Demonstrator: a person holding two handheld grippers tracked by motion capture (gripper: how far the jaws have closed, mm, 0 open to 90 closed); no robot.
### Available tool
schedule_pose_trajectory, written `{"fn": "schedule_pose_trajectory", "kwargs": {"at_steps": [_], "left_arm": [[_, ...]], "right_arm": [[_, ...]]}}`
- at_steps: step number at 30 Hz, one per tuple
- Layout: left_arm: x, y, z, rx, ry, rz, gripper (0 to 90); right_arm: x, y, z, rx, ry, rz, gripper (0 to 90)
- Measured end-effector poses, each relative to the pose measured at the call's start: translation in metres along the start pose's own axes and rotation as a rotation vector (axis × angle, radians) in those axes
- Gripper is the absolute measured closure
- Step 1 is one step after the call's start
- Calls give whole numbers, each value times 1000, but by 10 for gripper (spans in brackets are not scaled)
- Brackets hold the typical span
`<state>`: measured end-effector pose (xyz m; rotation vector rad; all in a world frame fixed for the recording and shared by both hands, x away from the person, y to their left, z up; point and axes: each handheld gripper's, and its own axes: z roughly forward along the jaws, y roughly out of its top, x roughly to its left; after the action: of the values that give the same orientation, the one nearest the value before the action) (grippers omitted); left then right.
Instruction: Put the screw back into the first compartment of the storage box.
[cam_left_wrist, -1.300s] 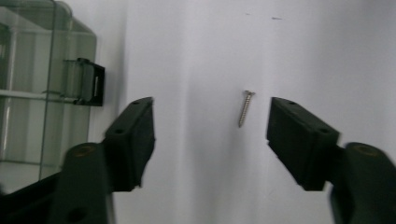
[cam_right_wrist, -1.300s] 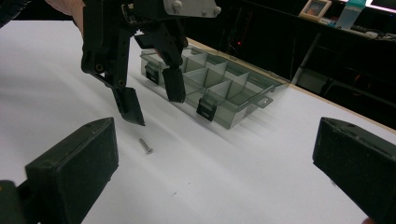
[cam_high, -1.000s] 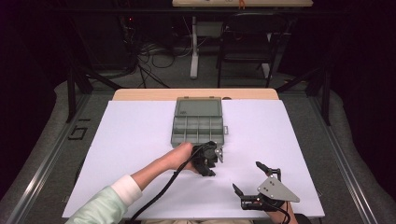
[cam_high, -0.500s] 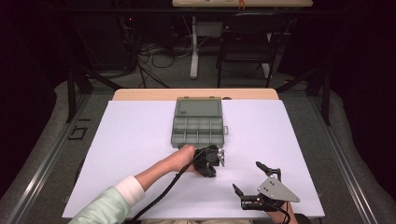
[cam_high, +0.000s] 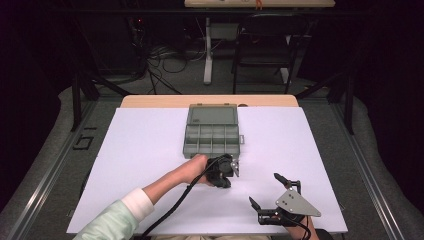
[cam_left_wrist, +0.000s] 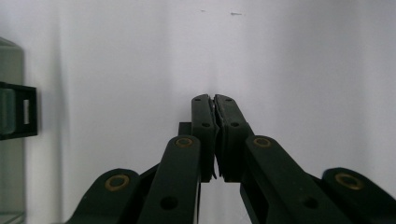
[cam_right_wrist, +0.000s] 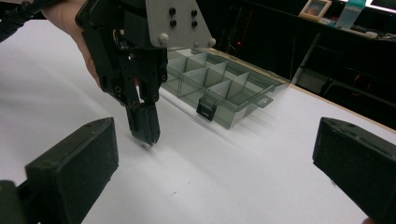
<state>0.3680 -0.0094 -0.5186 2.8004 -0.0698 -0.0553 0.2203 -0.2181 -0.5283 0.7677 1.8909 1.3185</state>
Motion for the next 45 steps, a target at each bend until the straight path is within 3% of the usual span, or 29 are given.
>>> {"fn": "schedule_pose_trajectory", "kwargs": {"at_steps": [19,24,45], "left_arm": [[16,-24,-40,-18,77,-61,874],[22,-32,-52,-35,101,-97,874],[57,-62,-97,-30,206,-208,874]], "right_arm": [[0,0,0,1,0,-1,0],[0,0,0,1,0,-1,0],[1,0,2,-16,-6,5,0]]}}
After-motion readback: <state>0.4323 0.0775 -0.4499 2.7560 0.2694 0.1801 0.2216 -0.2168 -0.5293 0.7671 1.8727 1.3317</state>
